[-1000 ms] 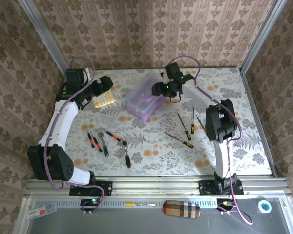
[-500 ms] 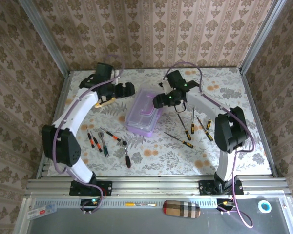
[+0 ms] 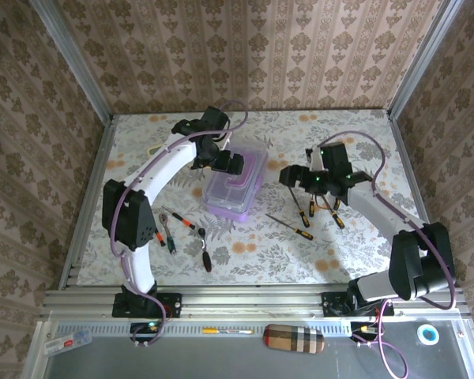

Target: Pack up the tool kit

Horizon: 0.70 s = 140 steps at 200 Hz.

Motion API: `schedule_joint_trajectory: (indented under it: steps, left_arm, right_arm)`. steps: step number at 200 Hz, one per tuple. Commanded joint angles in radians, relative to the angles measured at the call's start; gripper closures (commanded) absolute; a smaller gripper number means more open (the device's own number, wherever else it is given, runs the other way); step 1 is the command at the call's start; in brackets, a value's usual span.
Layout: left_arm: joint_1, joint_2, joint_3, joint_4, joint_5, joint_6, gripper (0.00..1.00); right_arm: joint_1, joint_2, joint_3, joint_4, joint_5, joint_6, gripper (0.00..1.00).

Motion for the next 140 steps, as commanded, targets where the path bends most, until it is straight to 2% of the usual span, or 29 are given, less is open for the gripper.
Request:
schedule_joint_trajectory:
  steps: [1, 30, 69, 111, 140]
  left_arm:
    - [-0.008, 0.013, -0.023, -0.03, 0.028, 0.036, 0.03]
    - [-0.009, 0.031, -0.043, -0.012, 0.05, 0.026, 0.09]
    - [-0.009, 0.044, -0.053, -0.005, 0.055, 0.017, 0.14]
    - [-0.018, 0.036, -0.051, -0.001, 0.087, 0.026, 0.11]
    - [-0.019, 0.035, -0.051, -0.001, 0.128, -0.016, 0.17]
  right_arm:
    - [-0.003, -0.002, -0.099, 0.182, -0.155, 0.095, 0.13]
    - [-0.003, 0.038, -0.196, 0.412, -0.233, 0.205, 0.14]
    - [0.006, 0.194, -0.226, 0.726, -0.318, 0.392, 0.16]
    - [0.009, 0.29, -0.203, 0.798, -0.319, 0.43, 0.17]
    - [0.009, 0.312, -0.175, 0.791, -0.32, 0.425, 0.17]
